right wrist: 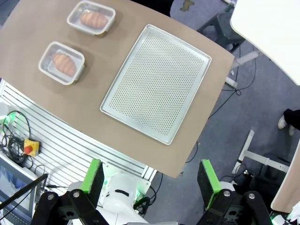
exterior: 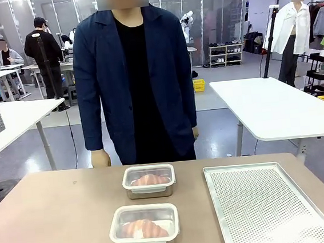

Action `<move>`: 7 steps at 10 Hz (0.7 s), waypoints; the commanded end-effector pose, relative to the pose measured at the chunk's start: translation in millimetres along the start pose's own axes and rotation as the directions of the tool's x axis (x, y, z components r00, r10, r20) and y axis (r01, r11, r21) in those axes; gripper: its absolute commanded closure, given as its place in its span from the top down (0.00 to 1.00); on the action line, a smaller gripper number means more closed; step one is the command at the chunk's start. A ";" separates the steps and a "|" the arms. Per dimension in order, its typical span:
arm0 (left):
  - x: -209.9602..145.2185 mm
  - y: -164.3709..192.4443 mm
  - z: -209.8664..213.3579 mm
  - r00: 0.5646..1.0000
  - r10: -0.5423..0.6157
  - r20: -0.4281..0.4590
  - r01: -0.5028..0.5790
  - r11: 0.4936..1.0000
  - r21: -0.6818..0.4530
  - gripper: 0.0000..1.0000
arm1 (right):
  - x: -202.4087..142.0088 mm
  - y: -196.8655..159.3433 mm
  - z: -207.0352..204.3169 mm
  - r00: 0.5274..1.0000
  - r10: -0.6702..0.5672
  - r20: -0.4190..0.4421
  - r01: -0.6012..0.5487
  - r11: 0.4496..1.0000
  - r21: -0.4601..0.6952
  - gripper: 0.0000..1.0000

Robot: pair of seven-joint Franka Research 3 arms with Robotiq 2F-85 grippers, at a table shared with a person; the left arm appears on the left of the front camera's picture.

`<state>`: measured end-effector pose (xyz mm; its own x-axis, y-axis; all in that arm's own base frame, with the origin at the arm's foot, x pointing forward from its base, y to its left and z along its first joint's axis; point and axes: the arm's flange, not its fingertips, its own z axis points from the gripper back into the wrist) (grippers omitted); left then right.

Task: Place the bread into the airtight container.
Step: Pick up a Butter Roll and place it into an empty Airtight Container.

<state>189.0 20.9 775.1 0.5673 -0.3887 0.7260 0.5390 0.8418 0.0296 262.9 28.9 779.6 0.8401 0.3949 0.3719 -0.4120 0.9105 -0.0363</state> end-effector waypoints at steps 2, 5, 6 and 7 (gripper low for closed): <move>1.7 -0.2 0.2 1.000 -0.003 0.004 0.003 1.000 -0.001 1.00 | 0.7 -0.7 2.5 1.000 0.008 -0.007 -0.008 1.000 -0.006 1.00; 1.7 -0.2 0.2 1.000 -0.003 0.004 0.003 1.000 -0.001 1.00 | 0.7 -0.7 2.5 1.000 0.008 -0.007 -0.008 1.000 -0.006 1.00; 1.7 -0.2 0.2 1.000 -0.003 0.004 0.003 1.000 -0.001 1.00 | 0.7 -0.7 2.5 1.000 0.008 -0.007 -0.008 1.000 -0.006 1.00; 1.7 -0.2 0.2 1.000 -0.003 0.004 0.003 1.000 -0.001 1.00 | 0.7 -0.7 2.5 1.000 0.008 -0.007 -0.008 1.000 -0.006 1.00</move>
<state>189.0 20.9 775.1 0.5673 -0.3887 0.7260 0.5390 0.8418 0.0296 262.9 28.9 779.6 0.8401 0.3949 0.3718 -0.4119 0.9105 -0.0364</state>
